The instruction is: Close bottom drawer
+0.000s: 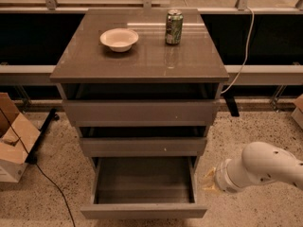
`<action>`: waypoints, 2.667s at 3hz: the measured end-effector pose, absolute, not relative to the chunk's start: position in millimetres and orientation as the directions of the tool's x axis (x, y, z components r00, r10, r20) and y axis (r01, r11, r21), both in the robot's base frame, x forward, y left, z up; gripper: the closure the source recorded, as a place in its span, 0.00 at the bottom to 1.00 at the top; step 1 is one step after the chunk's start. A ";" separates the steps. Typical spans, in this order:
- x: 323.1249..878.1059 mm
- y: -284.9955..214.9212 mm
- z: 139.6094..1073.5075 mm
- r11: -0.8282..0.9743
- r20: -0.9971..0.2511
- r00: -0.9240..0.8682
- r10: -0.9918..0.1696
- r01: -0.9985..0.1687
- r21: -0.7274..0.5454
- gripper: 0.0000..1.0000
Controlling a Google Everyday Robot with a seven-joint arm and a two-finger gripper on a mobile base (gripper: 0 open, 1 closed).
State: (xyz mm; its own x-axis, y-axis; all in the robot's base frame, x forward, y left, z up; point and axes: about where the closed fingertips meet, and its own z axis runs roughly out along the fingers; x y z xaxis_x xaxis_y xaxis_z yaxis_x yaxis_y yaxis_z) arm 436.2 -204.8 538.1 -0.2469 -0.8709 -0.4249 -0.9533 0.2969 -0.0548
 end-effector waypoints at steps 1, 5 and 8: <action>427.0 -209.4 488.8 0.290 -0.425 -0.250 -0.870 -0.957 -0.031 1.00; 421.0 -203.7 363.3 0.323 -0.464 -0.325 -0.824 -0.942 0.086 1.00; 414.8 -193.1 295.5 0.355 -0.438 -0.384 -0.813 -0.923 0.151 1.00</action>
Offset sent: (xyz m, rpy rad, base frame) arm -0.0176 -0.0040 -0.1230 0.0239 0.0594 0.0206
